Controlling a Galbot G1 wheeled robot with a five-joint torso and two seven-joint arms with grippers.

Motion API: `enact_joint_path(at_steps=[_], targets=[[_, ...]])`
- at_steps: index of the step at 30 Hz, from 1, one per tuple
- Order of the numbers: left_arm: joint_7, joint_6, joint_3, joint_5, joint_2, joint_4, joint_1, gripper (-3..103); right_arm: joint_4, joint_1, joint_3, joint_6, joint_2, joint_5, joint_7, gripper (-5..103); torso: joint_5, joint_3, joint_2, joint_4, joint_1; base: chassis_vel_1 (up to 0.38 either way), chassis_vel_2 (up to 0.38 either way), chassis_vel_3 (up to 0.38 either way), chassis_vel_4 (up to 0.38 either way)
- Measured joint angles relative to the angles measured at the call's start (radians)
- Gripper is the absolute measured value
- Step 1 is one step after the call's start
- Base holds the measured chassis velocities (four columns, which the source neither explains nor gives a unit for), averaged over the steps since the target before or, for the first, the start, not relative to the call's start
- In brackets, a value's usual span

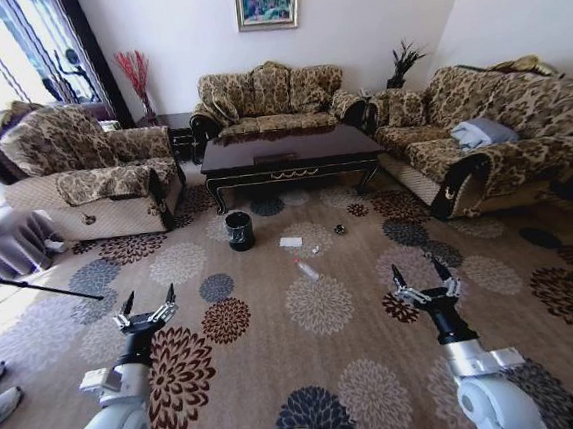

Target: Move to the front of the table and pick up the trash from the floor, then place it into the trash bin.

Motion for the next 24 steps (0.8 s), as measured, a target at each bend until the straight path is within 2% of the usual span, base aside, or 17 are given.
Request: enact_joint_path(at_steps=[17, 24], targets=[[0.002, -0.007, 0.000, 0.003, -0.007, 0.001, 0.003, 100, -0.001, -0.002, -0.001, 0.003, 0.006, -0.012, -0.006, 100, 0.0000, 0.000, 0.000, 0.0000, 0.000, 0.000, 0.000, 0.000, 0.000], [0.002, -0.008, -0.001, 0.003, -0.010, 0.001, 0.004, 100, 0.003, -0.003, -0.011, 0.007, 0.007, 0.019, -0.002, 100, -0.0001, 0.000, 0.000, 0.0000, 0.000, 0.000, 0.000, 0.000, 0.000]])
